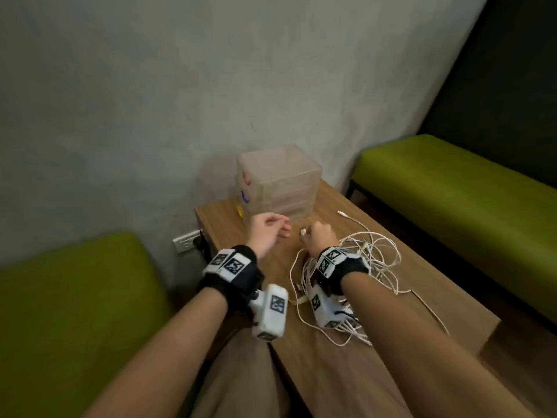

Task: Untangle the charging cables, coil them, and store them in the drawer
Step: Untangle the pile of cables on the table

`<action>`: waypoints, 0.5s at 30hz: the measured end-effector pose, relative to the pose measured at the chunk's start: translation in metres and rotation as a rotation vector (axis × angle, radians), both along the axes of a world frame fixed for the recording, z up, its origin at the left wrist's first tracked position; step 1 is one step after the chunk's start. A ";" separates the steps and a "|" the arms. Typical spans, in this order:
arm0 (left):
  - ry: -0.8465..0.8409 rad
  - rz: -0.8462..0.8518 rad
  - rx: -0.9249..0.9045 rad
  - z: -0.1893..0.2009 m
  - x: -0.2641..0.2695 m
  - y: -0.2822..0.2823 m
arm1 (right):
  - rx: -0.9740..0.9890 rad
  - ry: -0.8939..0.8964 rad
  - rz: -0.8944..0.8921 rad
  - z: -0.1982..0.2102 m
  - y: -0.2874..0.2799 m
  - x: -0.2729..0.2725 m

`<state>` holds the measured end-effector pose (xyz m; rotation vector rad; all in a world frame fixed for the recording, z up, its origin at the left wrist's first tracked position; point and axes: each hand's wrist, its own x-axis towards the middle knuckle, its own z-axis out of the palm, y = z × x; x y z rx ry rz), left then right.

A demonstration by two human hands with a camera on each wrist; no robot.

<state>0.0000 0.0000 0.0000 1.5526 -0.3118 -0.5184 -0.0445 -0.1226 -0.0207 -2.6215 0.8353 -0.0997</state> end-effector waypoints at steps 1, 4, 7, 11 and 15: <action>-0.007 0.016 0.031 -0.005 0.001 -0.009 | 0.002 0.053 0.013 -0.006 0.002 -0.002; -0.006 0.010 0.166 -0.026 0.008 -0.026 | -0.012 0.100 0.031 -0.017 -0.003 0.001; 0.002 -0.002 0.245 -0.044 0.012 -0.031 | -0.010 0.159 0.037 -0.020 -0.009 0.008; 0.043 0.009 0.249 -0.051 0.011 -0.027 | 0.002 0.087 0.121 -0.023 -0.011 0.005; -0.073 0.091 0.076 -0.031 0.004 -0.018 | 0.084 -0.388 0.365 -0.003 0.007 -0.004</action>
